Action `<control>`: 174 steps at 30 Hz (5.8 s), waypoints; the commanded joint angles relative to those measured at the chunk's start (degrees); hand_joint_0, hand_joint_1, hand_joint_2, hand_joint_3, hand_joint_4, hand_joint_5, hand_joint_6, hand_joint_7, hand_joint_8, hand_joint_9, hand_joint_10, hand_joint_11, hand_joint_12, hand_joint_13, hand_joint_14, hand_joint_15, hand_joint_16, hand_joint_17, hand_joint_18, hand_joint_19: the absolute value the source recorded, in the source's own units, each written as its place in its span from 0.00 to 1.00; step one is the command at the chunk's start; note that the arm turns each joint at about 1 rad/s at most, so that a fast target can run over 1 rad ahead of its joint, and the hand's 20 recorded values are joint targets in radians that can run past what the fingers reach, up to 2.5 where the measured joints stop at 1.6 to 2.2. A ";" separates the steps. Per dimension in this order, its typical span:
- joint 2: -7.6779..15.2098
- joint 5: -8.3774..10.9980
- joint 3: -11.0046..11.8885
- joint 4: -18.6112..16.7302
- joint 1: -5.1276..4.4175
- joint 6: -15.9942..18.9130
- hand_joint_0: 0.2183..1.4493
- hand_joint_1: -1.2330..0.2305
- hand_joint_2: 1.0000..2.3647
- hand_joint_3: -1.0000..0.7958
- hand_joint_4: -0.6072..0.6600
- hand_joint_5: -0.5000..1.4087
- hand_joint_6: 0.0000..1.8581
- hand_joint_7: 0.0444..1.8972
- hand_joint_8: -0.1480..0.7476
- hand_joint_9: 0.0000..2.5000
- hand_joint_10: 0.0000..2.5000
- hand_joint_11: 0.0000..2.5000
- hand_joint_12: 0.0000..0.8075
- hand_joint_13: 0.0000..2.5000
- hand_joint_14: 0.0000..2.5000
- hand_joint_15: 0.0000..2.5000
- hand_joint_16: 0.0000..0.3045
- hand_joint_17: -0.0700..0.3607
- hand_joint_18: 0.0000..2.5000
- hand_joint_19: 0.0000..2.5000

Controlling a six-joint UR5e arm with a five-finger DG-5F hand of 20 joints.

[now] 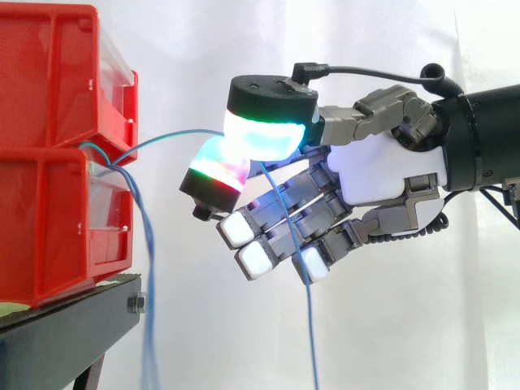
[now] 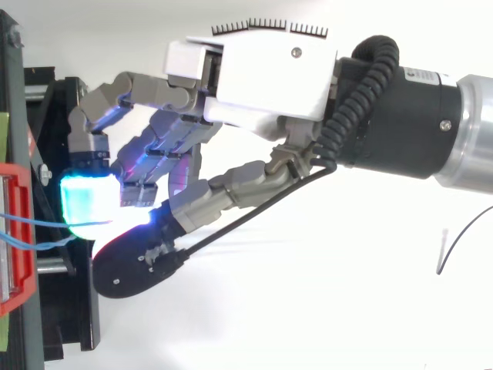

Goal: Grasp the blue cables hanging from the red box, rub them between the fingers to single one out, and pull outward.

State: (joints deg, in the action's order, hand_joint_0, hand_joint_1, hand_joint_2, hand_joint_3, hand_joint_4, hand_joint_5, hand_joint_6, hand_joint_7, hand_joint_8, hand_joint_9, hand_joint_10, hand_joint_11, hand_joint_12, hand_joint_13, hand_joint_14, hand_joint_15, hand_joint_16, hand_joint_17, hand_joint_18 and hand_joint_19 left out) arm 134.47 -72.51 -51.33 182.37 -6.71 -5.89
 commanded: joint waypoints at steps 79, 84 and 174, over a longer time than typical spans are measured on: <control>0.00 0.00 0.09 -0.09 0.03 0.00 0.24 0.40 0.00 0.31 0.61 0.19 0.44 0.57 0.58 0.36 0.00 0.25 0.55 0.37 0.01 0.23 0.21 0.49 0.42 0.29; 0.00 0.00 0.17 -0.09 0.03 0.00 0.26 0.42 0.01 0.34 0.60 0.19 0.44 0.58 0.57 0.37 0.01 0.25 0.54 0.38 0.01 0.24 0.20 0.48 0.42 0.29; -2.37 -1.23 -6.68 -0.53 0.12 -0.79 0.30 0.28 0.01 0.64 0.49 0.22 0.48 0.65 0.60 0.49 0.00 0.26 0.58 0.43 0.01 0.21 0.23 0.53 0.50 0.23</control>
State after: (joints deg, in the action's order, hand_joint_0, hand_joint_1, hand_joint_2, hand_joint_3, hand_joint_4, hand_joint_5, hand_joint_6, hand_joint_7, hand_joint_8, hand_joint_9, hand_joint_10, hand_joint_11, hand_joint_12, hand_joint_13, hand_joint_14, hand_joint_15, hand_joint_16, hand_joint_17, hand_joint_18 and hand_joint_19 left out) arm 132.10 -73.71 -57.65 183.46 -6.59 -6.61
